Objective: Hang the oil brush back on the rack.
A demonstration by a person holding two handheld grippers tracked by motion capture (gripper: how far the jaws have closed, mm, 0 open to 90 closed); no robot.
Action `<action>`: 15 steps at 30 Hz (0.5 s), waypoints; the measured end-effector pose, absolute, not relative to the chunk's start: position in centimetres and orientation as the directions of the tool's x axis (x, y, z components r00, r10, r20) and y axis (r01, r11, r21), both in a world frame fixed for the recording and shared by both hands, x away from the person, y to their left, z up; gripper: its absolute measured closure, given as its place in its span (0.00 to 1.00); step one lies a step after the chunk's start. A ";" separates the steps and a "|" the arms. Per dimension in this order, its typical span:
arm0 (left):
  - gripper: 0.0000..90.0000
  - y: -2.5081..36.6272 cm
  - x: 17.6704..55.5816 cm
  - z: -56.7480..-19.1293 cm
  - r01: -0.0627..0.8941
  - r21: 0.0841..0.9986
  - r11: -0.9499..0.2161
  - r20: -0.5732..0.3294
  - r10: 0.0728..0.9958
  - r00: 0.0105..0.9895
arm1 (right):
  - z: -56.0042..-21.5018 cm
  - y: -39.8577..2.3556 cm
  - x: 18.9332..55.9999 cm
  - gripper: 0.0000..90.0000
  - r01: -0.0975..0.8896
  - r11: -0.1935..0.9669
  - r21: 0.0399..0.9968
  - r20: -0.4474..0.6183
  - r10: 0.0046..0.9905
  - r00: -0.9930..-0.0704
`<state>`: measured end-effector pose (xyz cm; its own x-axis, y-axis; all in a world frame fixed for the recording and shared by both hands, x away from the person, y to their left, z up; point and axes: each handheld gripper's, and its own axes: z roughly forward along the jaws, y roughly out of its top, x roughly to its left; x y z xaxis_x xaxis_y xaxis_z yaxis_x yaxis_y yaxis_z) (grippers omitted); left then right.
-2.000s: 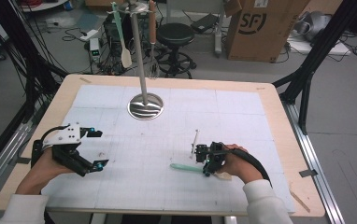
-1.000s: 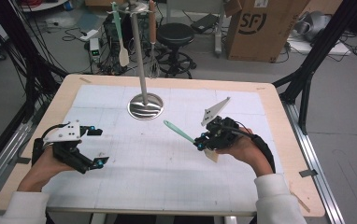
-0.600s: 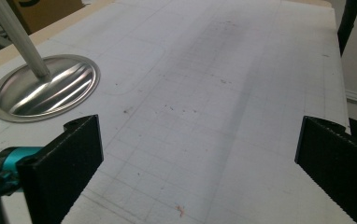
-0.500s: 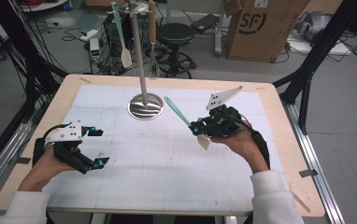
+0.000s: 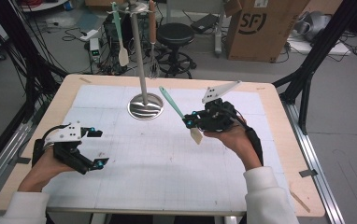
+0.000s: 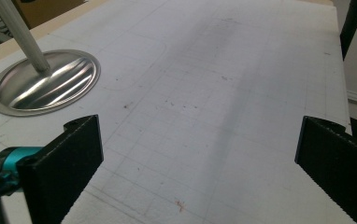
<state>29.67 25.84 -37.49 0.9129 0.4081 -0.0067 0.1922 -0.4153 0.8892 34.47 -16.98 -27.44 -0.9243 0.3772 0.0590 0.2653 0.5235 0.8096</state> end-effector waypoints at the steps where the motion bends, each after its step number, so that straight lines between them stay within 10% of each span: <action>1: 0.02 25.8 29.7 -37.5 0.193 0.890 -0.412 -0.008 0.409 0.912 | -27.4 -16.9 34.5 0.92 0.259 0.522 0.813 0.054 0.376 -0.925; 15: 0.02 26.4 28.9 -36.6 0.190 0.896 -0.402 -0.006 0.415 0.910 | -26.5 -16.7 35.1 0.92 0.259 0.476 0.841 0.075 0.372 -0.925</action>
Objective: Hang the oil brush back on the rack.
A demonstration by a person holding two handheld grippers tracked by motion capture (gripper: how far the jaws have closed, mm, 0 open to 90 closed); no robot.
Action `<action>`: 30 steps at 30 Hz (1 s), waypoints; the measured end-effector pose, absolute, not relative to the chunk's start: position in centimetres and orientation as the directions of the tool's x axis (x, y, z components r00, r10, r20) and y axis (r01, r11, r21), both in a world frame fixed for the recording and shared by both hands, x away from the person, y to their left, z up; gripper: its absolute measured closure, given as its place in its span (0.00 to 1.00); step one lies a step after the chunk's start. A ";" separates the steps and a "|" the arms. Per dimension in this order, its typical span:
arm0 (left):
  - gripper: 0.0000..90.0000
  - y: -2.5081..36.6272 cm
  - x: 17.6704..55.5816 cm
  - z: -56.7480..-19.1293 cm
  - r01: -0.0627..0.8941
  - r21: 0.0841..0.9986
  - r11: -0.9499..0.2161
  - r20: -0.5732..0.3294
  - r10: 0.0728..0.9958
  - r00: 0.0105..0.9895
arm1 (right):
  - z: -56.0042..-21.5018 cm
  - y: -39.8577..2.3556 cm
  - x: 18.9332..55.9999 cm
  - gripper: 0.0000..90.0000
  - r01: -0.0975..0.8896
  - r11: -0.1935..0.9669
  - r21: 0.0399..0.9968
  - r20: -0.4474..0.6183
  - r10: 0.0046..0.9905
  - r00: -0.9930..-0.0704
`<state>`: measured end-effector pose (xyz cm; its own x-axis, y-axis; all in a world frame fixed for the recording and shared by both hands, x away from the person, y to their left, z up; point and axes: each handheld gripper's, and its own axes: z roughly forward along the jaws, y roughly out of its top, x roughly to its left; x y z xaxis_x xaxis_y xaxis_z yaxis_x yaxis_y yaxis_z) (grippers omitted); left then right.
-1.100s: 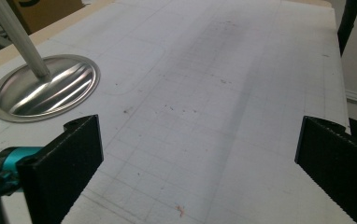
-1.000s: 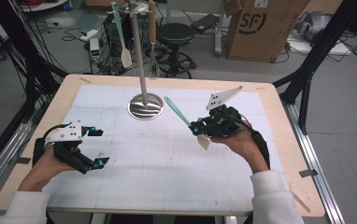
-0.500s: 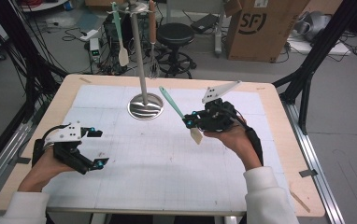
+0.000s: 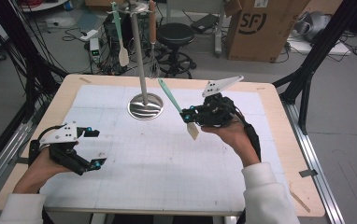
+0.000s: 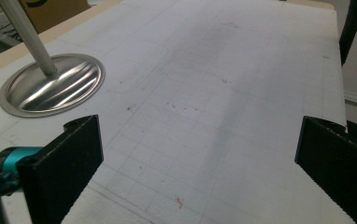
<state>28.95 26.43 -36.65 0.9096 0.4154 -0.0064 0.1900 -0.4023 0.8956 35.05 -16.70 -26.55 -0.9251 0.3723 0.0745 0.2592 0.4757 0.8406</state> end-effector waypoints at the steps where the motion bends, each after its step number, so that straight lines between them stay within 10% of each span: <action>1: 0.02 26.5 29.0 -36.5 0.187 0.894 -0.407 -0.003 0.413 0.911 | -26.5 -16.6 35.1 0.92 0.262 0.476 0.840 0.077 0.374 -0.924; 30: 0.02 23.1 31.4 -27.0 0.191 0.870 -0.455 0.006 0.397 0.918 | -25.3 -16.0 35.9 0.92 0.262 0.452 0.853 0.076 0.388 -0.918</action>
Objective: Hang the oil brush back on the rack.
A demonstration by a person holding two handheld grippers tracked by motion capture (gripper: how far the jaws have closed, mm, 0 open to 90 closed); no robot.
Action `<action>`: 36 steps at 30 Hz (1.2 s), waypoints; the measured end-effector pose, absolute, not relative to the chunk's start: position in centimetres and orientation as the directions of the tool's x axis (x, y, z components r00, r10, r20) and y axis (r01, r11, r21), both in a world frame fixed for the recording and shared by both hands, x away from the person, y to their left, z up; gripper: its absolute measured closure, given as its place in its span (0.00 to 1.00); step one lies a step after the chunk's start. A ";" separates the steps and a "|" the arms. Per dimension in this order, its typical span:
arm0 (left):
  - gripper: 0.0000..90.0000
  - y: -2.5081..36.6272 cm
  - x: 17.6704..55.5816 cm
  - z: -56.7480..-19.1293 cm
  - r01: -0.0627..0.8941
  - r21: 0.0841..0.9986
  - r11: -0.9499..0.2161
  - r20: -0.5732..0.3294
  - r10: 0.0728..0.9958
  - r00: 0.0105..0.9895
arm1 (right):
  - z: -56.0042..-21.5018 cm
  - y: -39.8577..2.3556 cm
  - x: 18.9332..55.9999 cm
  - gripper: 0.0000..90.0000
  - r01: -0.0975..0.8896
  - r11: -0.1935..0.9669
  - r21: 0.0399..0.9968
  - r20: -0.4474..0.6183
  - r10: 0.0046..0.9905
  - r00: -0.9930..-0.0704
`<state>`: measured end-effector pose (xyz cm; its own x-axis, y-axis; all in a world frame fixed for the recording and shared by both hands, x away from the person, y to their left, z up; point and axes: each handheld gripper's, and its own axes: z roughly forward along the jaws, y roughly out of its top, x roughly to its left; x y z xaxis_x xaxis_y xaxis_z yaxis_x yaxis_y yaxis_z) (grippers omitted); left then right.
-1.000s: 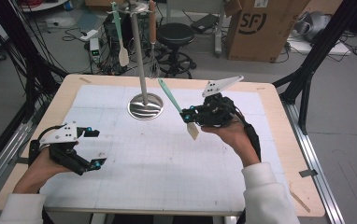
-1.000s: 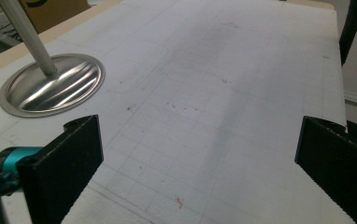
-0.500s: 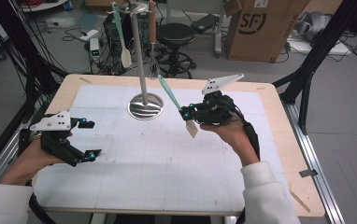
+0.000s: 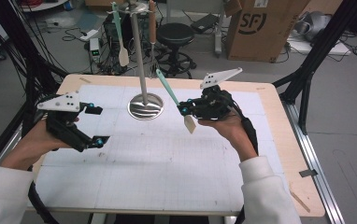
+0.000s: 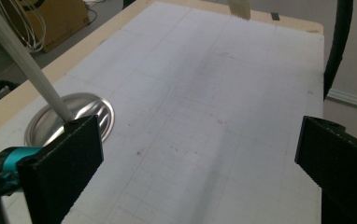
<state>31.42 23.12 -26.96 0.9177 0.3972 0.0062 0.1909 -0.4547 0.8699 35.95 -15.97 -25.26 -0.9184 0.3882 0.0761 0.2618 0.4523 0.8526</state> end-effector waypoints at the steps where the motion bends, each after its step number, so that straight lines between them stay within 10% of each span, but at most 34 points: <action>1: 0.02 22.9 31.5 -26.7 0.195 0.874 -0.446 -0.001 0.398 0.917 | -25.2 -15.9 36.0 0.92 0.257 0.451 0.855 0.073 0.385 -0.920; 36: 0.04 14.3 35.8 -19.9 0.152 0.879 -0.452 -0.005 0.310 0.951 | -23.4 -14.5 36.6 0.92 0.218 0.439 0.872 0.047 0.369 -0.928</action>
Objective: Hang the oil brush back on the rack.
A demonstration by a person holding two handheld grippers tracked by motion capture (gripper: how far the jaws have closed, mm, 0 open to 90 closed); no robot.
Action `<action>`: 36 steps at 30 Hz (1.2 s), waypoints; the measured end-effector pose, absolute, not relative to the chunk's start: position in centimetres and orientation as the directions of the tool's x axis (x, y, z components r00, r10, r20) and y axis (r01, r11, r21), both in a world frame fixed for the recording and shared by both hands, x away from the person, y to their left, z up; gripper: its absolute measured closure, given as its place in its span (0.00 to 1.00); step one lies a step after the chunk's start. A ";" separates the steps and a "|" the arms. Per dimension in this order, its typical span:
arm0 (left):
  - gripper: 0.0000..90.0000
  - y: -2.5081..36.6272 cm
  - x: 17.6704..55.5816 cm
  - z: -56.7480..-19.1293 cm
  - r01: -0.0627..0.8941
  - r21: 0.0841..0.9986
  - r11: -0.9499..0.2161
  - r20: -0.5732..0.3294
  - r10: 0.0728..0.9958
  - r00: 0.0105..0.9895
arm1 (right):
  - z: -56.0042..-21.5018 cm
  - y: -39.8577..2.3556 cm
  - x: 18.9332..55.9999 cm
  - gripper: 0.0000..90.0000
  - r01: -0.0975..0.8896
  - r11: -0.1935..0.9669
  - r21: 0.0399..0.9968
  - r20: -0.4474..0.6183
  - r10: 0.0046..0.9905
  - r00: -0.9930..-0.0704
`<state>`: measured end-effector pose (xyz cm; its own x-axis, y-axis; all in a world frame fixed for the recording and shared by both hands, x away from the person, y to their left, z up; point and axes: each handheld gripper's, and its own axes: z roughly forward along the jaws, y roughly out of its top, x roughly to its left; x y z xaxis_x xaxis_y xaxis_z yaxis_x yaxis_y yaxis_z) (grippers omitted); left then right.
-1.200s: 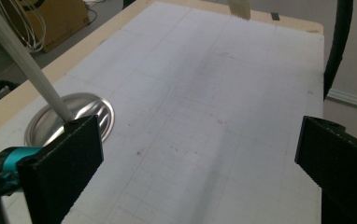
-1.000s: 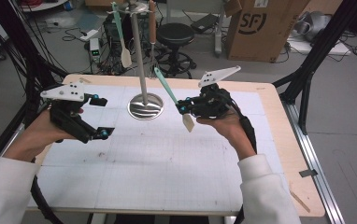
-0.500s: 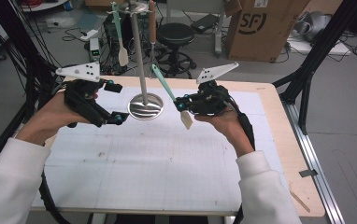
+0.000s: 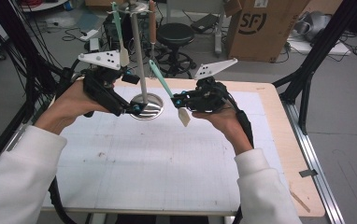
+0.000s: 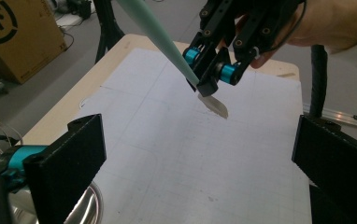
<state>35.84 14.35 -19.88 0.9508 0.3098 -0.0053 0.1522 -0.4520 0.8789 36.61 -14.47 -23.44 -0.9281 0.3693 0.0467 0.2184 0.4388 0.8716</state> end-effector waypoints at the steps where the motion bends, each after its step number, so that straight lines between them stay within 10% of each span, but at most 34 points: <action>1: 0.05 14.2 35.9 -19.9 0.154 0.881 -0.448 -0.009 0.308 0.951 | -23.3 -14.4 36.6 0.92 0.220 0.436 0.873 0.048 0.371 -0.927; 14: 0.14 12.6 36.7 -19.3 0.161 0.892 -0.422 -0.022 0.315 0.949 | -23.3 -14.0 36.8 0.92 0.212 0.435 0.875 0.042 0.369 -0.928; 36: 0.59 11.1 37.1 -19.2 0.167 0.889 -0.426 -0.015 0.338 0.941 | -23.0 -13.3 36.4 0.92 0.239 0.408 0.881 0.066 0.395 -0.916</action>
